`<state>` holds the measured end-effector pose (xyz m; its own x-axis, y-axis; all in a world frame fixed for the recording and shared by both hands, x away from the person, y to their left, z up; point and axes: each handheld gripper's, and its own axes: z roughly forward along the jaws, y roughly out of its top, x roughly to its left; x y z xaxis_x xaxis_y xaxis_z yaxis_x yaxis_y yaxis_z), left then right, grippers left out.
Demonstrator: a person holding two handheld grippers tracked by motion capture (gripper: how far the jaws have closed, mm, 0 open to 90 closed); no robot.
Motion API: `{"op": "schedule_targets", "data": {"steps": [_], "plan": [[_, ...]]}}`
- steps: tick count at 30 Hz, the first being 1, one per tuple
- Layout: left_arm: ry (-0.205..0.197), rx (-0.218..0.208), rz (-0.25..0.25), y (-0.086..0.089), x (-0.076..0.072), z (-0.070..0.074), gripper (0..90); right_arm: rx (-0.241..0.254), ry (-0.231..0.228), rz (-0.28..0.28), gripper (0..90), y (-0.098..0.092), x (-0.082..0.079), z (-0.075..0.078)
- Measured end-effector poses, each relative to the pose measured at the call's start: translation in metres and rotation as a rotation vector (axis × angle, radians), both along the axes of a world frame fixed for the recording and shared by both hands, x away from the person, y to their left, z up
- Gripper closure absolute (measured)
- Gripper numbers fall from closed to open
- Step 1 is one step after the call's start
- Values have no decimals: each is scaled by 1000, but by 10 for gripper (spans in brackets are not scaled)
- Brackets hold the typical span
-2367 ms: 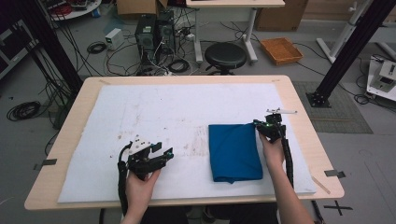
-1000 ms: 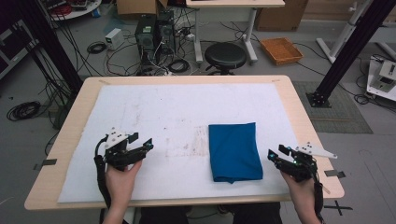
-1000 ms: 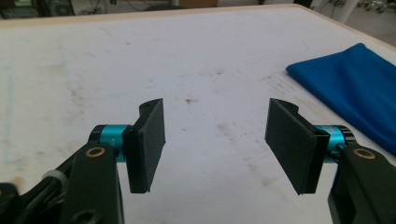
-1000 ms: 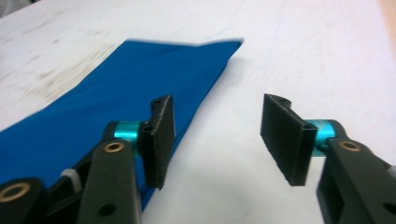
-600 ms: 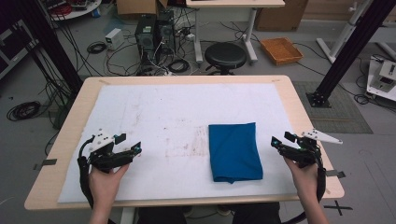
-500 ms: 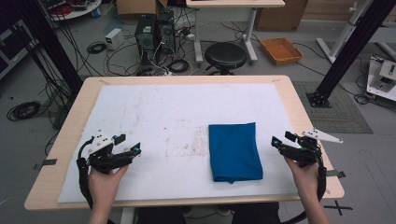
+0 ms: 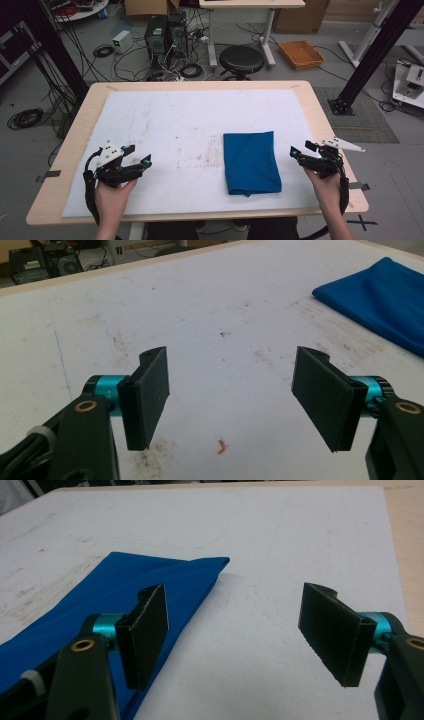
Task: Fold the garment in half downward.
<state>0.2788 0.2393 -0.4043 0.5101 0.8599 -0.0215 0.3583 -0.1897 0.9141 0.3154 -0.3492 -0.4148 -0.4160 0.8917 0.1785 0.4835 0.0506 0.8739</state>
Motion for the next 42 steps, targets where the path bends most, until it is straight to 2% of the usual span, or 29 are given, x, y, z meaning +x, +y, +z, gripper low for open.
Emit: {"op": "schedule_targets", "data": {"steps": [13,19,32,42], "plan": [[10,16,1,0,-1,-2,313,-19,12,0,272,-2,2,-5],[-10,27,22,1,-3,-1,313,-16,7,9,271,-2,3,-4],[3,37,51,2,4,-5,313,-31,4,-3,264,-6,6,-10],[5,42,58,2,4,-12,313,-50,29,-6,264,-4,11,-19]]}}
